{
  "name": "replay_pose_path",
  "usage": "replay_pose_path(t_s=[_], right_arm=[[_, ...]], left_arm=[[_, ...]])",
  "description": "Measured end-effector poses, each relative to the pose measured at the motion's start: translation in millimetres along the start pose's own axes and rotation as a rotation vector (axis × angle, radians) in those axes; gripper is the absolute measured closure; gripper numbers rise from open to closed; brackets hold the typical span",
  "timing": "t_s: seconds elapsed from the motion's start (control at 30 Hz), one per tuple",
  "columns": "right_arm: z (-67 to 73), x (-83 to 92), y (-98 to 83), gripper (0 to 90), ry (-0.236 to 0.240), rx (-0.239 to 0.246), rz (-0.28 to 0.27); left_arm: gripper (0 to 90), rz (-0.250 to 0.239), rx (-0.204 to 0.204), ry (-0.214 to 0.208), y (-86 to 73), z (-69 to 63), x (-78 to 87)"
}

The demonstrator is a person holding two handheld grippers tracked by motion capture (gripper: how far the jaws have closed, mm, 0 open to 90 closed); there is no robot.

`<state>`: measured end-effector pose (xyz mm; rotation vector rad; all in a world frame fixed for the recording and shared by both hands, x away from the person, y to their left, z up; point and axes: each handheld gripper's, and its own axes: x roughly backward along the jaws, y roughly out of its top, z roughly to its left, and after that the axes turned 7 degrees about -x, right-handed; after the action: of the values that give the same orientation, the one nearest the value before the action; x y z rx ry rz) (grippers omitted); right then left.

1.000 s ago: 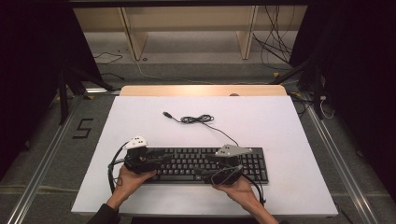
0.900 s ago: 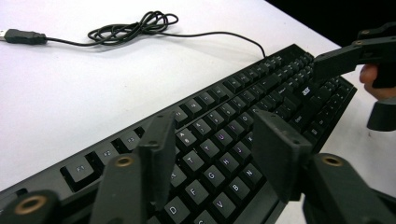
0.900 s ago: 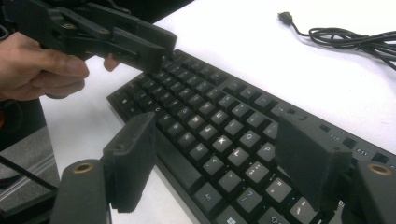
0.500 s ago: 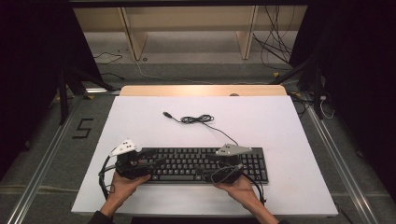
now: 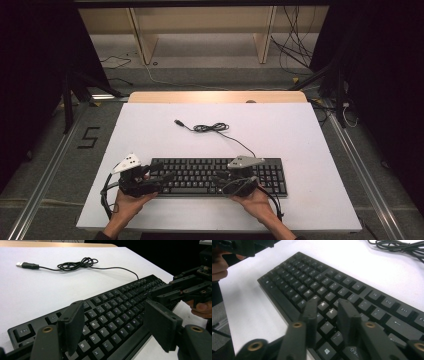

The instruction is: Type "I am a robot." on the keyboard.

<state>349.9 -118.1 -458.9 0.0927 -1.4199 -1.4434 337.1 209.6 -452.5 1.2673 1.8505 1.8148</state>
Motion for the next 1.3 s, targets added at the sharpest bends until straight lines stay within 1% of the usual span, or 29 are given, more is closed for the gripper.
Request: replay_pose_path(t_s=[0.1, 0.27, 0.6, 1.07, 1.23, 1.3], right_arm=[[0.9, -2.1, -0.7, 79.2, 0.002, 0.008, 0.011], [2.0, -4.9, -1.3, 84.4, 0.003, 0.01, 0.028], [2.4, -9.3, -1.8, 89.8, -0.002, 0.017, 0.049], [1.6, -16.8, -2.4, 90.0, -0.018, 0.019, 0.078], [2.1, -19.5, -3.4, 90.0, -0.025, 0.025, 0.09], [2.3, -21.9, -4.4, 90.0, -0.037, 0.034, 0.1]], left_arm=[[32.3, 0.0, -0.002, 0.003, -0.9, -0.3, 1.2], [32.1, 0.0, -0.002, 0.002, -1.6, -1.7, 1.7], [31.9, 0.002, -0.006, 0.004, -2.1, -2.2, 2.5], [31.1, -0.005, -0.01, 0.006, -2.6, -3.7, 4.1], [31.0, -0.005, -0.01, 0.007, -2.6, -3.7, 4.3], [31.0, -0.005, -0.01, 0.007, -2.7, -3.7, 4.3]])
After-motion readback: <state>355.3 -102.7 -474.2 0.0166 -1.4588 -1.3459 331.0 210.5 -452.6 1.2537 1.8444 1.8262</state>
